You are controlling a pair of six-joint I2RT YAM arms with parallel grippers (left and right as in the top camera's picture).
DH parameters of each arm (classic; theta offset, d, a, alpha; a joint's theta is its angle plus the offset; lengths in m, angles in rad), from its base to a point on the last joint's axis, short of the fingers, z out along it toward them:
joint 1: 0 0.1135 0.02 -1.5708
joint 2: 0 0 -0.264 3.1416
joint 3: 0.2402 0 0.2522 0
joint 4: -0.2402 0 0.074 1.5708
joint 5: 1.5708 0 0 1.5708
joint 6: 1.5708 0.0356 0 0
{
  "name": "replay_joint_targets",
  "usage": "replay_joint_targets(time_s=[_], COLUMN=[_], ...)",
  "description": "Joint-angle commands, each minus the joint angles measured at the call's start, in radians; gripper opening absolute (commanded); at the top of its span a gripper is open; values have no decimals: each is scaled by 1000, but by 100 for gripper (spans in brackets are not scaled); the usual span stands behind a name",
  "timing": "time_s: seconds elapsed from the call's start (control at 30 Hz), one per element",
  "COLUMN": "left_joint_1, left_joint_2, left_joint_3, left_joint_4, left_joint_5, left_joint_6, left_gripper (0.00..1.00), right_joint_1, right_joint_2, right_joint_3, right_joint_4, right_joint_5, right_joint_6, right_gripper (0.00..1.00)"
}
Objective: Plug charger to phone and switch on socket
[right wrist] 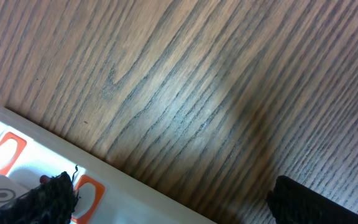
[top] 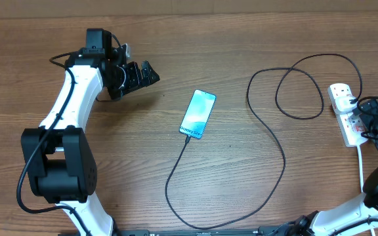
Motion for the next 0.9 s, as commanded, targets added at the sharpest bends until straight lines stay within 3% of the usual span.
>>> replay_joint_targets(time_s=[0.0, 0.87], left_joint_1=[-7, -7], left_joint_2=[-17, -17], left_joint_3=[-2, -2], left_joint_4=[-3, -3], left_joint_5=[-5, -5], left_joint_6=[-6, -6], left_gripper=[100, 100], right_joint_1=[-1, -1], right_joint_2=[-5, 68], right_joint_3=[-7, -7], right_joint_4=[11, -29], right_joint_5=[9, -18], right_joint_6=[-5, -5], right_gripper=[100, 100])
